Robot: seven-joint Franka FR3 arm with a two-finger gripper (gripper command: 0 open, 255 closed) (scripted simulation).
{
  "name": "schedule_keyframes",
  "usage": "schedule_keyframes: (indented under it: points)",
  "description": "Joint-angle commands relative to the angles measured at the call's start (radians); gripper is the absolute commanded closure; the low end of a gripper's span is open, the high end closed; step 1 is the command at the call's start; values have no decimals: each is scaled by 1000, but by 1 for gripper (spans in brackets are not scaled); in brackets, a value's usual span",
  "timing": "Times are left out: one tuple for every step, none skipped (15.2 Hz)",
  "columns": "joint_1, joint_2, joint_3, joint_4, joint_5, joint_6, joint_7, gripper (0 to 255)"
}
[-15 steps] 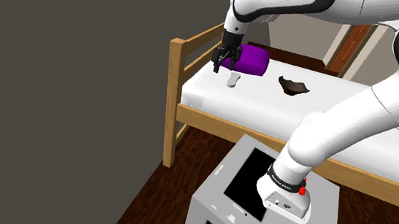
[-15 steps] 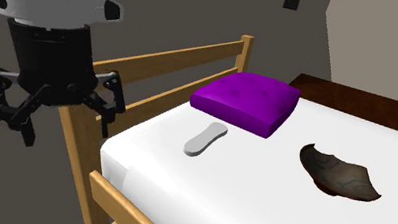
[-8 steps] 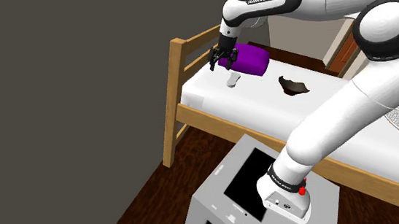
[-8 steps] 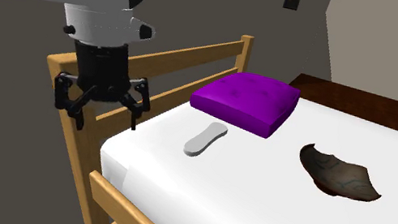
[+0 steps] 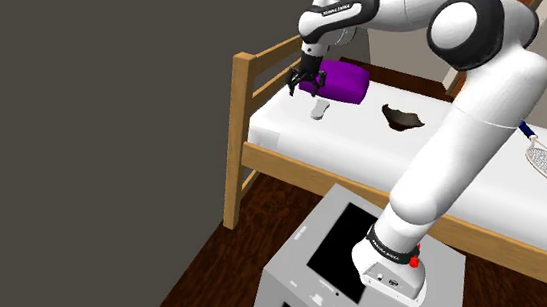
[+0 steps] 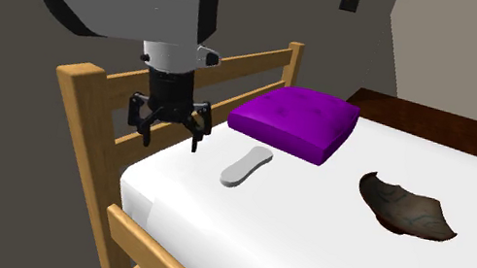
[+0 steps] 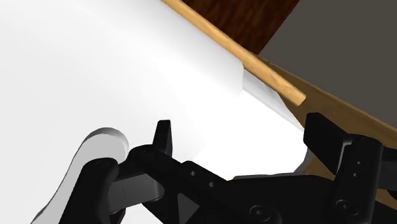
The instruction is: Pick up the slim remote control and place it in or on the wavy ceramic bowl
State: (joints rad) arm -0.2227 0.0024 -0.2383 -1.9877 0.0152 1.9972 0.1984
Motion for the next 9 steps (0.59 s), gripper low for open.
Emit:
schedule_keyframes:
  points:
    - [-17,61,-17,51,13,8,18,0]
    - [-27,90,-26,75,21,11,26,0]
    - [-37,119,-35,99,28,14,33,0]
    - [-47,148,-43,123,36,17,40,0]
    - [-57,177,-51,148,45,19,48,0]
    - [-68,205,-59,173,53,20,55,0]
    - [-80,233,-67,198,63,21,62,0]
    - [-91,261,-74,223,72,21,69,0]
    - [-104,289,-82,249,81,21,77,0]
